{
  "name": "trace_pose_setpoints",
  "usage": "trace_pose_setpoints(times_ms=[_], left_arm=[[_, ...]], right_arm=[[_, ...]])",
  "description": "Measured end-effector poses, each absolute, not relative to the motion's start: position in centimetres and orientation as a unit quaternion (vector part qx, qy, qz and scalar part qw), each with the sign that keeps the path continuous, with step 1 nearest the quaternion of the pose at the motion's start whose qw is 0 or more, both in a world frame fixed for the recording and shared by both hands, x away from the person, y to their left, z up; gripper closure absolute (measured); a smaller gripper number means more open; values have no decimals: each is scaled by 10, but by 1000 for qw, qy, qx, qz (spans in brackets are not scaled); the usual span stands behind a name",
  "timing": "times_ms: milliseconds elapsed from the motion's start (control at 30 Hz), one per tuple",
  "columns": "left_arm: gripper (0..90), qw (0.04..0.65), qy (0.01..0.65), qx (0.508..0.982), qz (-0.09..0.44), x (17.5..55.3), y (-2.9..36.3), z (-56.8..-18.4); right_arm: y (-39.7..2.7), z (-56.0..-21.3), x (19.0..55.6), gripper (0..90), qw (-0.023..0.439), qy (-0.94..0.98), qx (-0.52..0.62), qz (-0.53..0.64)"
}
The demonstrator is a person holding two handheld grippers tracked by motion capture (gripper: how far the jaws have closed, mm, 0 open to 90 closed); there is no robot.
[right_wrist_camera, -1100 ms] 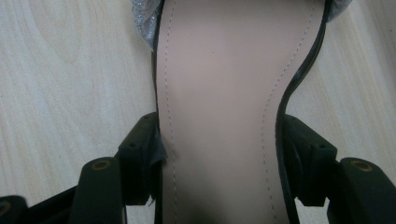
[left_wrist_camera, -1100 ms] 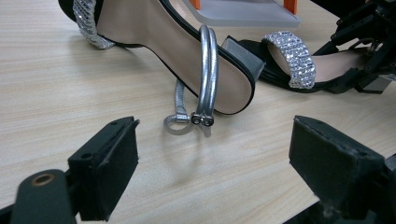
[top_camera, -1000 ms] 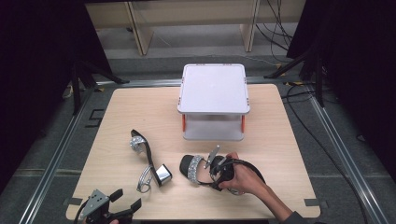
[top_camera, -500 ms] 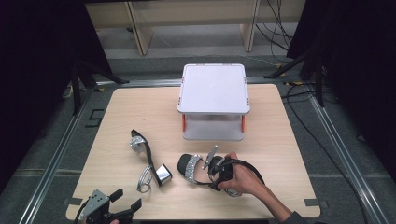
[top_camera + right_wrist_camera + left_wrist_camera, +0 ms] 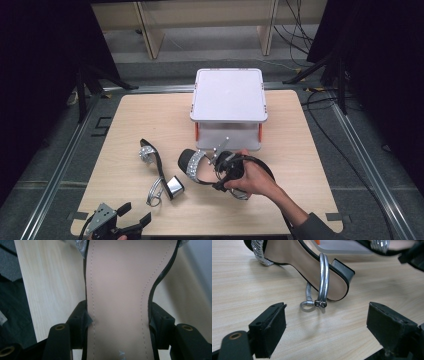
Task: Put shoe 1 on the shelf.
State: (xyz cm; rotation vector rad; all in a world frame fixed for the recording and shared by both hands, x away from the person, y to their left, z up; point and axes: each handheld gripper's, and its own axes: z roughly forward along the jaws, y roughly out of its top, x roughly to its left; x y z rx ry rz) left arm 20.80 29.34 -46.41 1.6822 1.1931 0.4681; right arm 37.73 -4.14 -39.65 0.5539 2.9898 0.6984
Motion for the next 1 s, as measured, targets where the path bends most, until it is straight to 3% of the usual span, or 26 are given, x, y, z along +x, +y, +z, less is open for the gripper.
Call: trace_pose_setpoints(times_ms=[533, 1000], left_arm=[[155, 482, 504, 691, 190, 206, 295, -462], [155, 487, 503, 689, 186, 206, 294, -462]], right_arm=[[5, -294, 427, 429, 40, 937, 211, 275], [2, -251, 506, 428, 69, 893, 345, 280]])
